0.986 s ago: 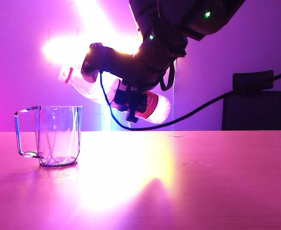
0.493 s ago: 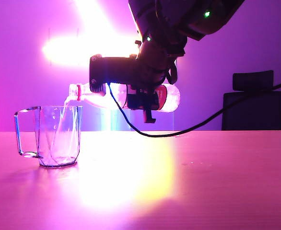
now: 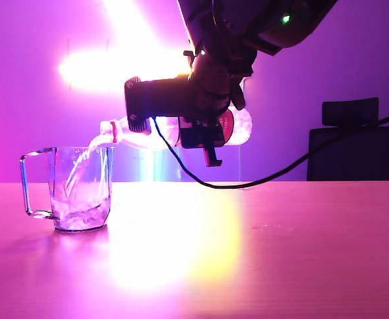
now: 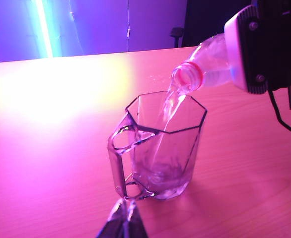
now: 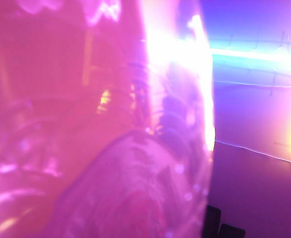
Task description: Pick up the mineral water bottle on the table and pour water into the mug until it's half full.
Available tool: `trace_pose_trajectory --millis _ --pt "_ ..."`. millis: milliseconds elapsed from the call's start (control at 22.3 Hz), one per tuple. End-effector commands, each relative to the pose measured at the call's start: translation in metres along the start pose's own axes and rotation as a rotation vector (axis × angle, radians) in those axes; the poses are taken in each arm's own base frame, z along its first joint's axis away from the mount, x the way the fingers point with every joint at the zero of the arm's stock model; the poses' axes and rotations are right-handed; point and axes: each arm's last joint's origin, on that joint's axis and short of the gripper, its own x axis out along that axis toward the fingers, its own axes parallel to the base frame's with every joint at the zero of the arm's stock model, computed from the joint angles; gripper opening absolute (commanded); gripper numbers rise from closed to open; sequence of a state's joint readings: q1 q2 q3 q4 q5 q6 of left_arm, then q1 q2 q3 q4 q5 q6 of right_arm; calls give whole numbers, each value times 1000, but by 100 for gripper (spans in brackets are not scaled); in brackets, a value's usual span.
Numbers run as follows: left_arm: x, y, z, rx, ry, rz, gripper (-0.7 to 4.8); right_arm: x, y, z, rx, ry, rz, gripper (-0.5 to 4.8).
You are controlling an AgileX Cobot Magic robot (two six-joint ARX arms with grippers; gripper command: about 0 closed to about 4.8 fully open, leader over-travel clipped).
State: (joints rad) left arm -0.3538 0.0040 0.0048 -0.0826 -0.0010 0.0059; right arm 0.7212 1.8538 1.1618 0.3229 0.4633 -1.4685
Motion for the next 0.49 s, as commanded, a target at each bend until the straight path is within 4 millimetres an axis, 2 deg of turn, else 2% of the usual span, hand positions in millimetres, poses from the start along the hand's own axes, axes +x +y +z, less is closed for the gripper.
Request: trace_pose_trajectory --millis 45,493 --pt "0 0 2 -3 -12 -3 -2 -3 -11 1 29 -3 -64 216" --pt "0 0 2 -3 -12 -2 -2 -5 -11 4 26 -12 -65 216"
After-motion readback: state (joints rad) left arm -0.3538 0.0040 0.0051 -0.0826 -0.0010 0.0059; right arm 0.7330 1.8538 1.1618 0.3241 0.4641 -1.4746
